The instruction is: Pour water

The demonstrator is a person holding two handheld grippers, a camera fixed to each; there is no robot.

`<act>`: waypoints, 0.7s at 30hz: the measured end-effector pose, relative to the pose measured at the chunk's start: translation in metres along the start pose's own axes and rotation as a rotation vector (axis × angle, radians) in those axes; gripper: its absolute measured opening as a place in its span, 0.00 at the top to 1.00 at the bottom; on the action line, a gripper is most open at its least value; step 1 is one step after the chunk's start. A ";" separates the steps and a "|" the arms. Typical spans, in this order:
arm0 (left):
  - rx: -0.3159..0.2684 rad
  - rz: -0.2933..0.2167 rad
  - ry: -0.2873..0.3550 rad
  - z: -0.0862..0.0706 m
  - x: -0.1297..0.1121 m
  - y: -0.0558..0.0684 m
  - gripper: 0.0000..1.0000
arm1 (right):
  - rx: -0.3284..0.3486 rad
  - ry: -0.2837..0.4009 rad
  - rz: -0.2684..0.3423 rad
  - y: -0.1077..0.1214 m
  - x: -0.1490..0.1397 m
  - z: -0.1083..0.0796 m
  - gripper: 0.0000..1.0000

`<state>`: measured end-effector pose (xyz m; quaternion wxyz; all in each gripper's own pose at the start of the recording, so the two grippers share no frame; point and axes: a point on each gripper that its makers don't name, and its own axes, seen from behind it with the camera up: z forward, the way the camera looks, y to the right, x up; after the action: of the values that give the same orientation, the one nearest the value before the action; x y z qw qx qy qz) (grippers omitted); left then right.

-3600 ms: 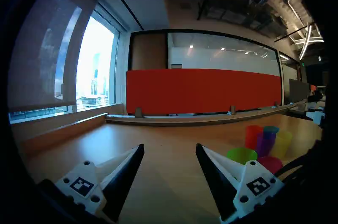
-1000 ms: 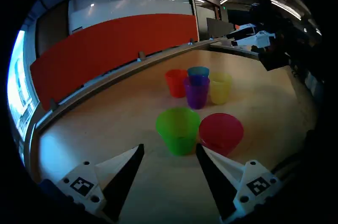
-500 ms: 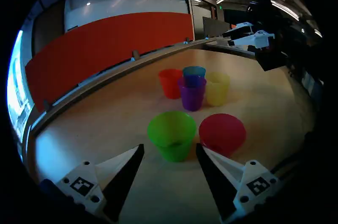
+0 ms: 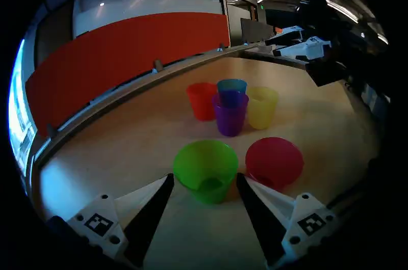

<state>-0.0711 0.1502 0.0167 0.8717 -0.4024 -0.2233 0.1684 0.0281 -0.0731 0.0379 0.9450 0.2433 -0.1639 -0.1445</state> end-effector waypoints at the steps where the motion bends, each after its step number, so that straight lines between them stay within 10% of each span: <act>1: 0.000 0.002 -0.001 0.001 0.000 0.000 0.09 | 0.002 0.000 0.002 -0.001 0.000 0.001 0.00; 21: -0.009 0.016 -0.006 0.015 0.004 0.000 0.09 | 0.008 -0.007 -0.005 -0.003 -0.001 0.007 0.00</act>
<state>-0.0754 0.1619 0.0264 0.8678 -0.4076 -0.2235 0.1754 0.0238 -0.0781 0.0417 0.9431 0.2470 -0.1673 -0.1470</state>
